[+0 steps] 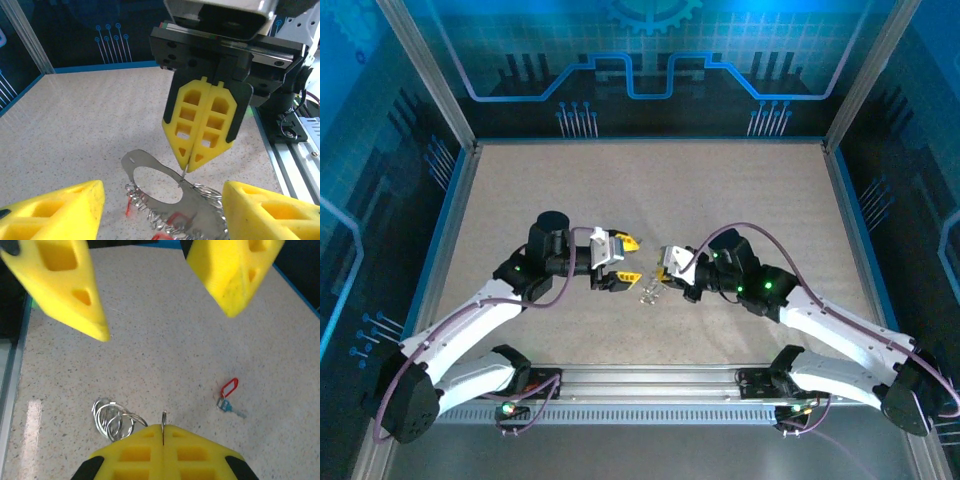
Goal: Put the keys on the keyring
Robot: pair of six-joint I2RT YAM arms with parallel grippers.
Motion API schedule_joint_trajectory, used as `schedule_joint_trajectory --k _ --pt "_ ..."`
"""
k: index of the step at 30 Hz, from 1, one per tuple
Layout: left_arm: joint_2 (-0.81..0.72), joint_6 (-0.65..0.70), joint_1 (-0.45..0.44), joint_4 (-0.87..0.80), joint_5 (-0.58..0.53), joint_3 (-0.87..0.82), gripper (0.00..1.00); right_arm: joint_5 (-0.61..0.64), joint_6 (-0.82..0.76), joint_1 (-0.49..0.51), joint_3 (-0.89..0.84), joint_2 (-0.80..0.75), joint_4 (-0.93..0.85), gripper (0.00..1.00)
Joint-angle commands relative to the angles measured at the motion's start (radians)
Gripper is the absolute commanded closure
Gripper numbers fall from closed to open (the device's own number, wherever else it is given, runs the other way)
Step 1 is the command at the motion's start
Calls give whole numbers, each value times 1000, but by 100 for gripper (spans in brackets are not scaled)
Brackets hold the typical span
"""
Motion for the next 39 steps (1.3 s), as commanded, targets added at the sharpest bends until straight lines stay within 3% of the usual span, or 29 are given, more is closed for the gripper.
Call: schedule_joint_trajectory --k 1,6,12,39 --pt "-20 50 -8 -16 24 -14 38 -68 -91 17 -32 -44 115 100" --pt "-8 110 -20 -67 11 -6 48 -67 -118 19 -55 -50 159 100" --pt "3 171 -55 -124 -21 5 53 -85 -110 18 -78 -47 234 100" --pt "-10 188 -86 -116 -68 1 77 -184 -56 26 -83 11 350 100"
